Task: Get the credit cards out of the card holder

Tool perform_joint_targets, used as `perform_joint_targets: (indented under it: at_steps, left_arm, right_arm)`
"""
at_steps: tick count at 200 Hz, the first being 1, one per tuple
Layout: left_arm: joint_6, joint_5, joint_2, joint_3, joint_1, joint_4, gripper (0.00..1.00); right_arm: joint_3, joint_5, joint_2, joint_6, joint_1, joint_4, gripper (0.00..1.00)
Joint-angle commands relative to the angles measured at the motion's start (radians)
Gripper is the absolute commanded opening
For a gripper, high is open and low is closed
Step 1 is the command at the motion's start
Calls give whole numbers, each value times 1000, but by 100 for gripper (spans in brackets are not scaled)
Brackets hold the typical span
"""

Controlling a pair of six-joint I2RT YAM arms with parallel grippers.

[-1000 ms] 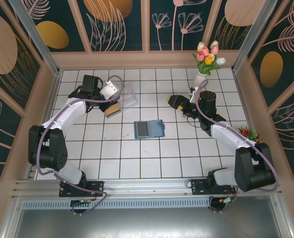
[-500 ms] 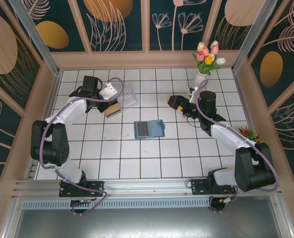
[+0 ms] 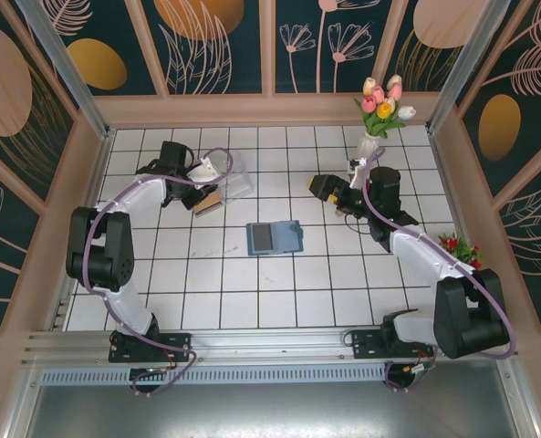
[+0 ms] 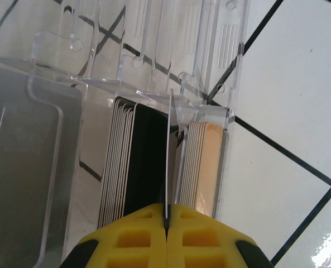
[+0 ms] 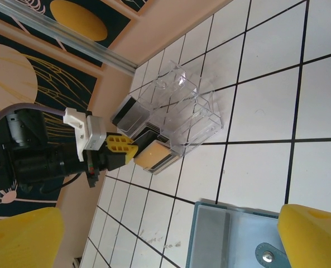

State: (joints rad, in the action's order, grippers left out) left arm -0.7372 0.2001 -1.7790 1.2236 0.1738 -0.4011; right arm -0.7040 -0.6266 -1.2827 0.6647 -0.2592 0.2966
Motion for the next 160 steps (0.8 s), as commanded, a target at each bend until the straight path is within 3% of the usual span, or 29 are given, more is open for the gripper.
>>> perform_joint_targets:
  at_steps: [1, 105, 149, 160]
  left_arm:
    - [-29, -22, -14, 31, -8, -16, 0]
    - [-6, -73, 20, 39, -11, -7, 22]
    - [-14, -92, 22, 40, -11, -10, 20]
    - [-17, -91, 21, 38, -11, -11, 15]
  right_arm:
    - [-6, -16, 31, 15, 5, 22, 99]
    - [-18, -18, 13, 24, -5, 35, 99]
    - [-27, -19, 2, 27, -8, 33, 99]
    - [-27, -18, 2, 27, -8, 34, 99]
